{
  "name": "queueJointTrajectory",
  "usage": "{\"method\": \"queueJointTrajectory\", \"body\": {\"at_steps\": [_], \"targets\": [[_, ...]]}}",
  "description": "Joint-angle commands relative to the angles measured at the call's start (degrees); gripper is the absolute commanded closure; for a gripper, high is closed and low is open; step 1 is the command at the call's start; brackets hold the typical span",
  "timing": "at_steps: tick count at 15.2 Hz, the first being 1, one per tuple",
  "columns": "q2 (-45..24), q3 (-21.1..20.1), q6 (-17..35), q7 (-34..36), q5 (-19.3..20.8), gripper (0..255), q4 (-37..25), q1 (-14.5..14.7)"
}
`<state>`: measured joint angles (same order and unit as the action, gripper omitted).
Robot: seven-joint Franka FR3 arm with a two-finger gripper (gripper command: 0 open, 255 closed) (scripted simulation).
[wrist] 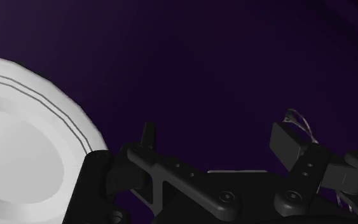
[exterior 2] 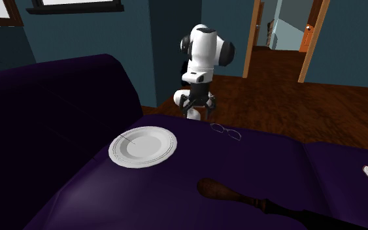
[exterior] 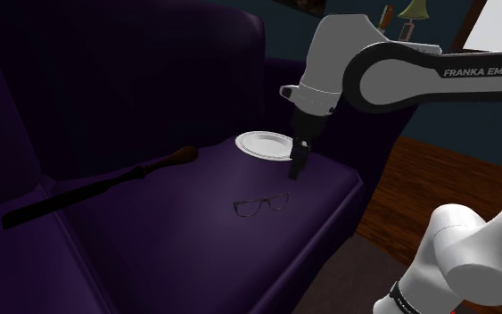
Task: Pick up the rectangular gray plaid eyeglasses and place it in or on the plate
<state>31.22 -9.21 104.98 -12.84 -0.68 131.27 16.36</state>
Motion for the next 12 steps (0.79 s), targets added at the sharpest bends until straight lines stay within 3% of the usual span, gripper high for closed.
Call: {"method": "queueJointTrajectory", "body": {"at_steps": [1,8,12], "targets": [[-1.39,-0.87,0.54,-2.71,-0.91,0,-0.85,2.09],[-4.89,-4.16,2.07,-11.48,-4.11,0,-2.7,9.17],[-5.34,-4.39,5.22,-11.47,-4.19,0,0.0,9.2]]}}
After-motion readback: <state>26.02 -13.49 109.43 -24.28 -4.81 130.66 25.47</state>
